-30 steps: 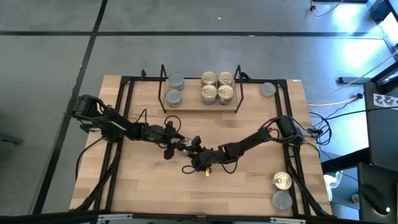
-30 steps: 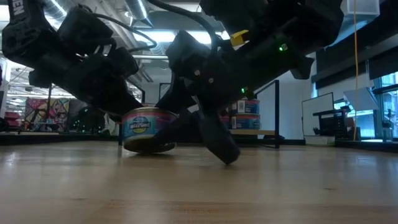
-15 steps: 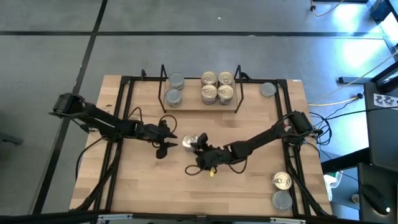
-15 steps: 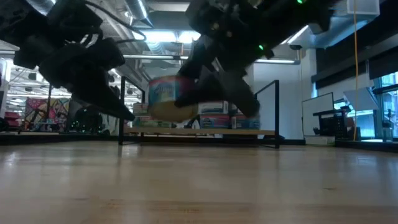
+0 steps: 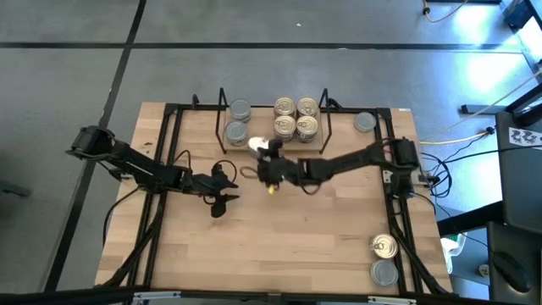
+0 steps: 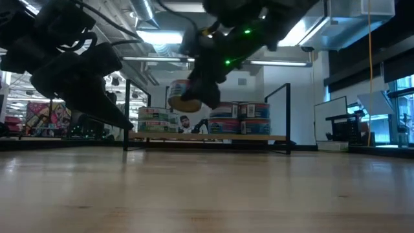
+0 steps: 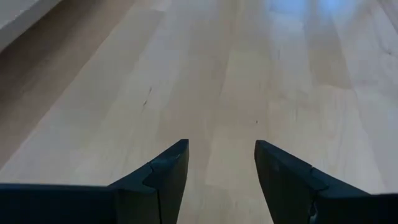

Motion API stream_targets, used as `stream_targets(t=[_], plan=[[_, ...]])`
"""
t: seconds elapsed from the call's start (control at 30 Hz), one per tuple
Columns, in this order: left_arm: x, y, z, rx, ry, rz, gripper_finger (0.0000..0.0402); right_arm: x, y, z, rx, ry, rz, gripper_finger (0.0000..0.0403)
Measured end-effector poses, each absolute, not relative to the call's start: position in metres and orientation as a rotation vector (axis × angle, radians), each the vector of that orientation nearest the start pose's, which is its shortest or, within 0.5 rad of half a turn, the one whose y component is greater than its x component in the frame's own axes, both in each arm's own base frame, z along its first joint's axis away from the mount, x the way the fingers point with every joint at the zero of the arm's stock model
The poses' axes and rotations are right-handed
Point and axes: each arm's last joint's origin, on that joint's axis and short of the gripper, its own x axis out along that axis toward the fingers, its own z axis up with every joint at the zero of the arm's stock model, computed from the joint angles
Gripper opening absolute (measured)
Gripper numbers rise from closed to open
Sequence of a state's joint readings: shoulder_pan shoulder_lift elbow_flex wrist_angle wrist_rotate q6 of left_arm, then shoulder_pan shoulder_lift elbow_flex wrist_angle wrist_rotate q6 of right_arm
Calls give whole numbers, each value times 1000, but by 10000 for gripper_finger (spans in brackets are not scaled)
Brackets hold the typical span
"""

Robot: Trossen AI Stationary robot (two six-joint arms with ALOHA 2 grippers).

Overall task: Stack canned seafood by type on shelf
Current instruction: Put the blue and pink tuna can on the shelf

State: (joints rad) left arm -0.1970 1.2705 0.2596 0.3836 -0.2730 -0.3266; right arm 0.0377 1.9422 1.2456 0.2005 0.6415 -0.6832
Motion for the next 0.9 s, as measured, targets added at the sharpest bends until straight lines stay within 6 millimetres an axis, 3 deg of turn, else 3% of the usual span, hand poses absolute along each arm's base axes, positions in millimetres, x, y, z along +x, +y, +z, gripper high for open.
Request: stream_targets(t=[0.13, 0.43, 0.63, 0.9], plan=[[198, -32, 124, -145, 590, 166, 182, 436, -30, 199, -755, 708, -442, 186], [198, -31, 124, -126, 590, 163, 182, 448, -74, 180, -652, 790, -443, 187], [199, -31, 125, -133, 582, 164, 182, 447, -77, 177, -646, 802, -437, 192], [199, -32, 126, -140, 568, 162, 182, 447, -77, 174, -653, 814, -422, 233]])
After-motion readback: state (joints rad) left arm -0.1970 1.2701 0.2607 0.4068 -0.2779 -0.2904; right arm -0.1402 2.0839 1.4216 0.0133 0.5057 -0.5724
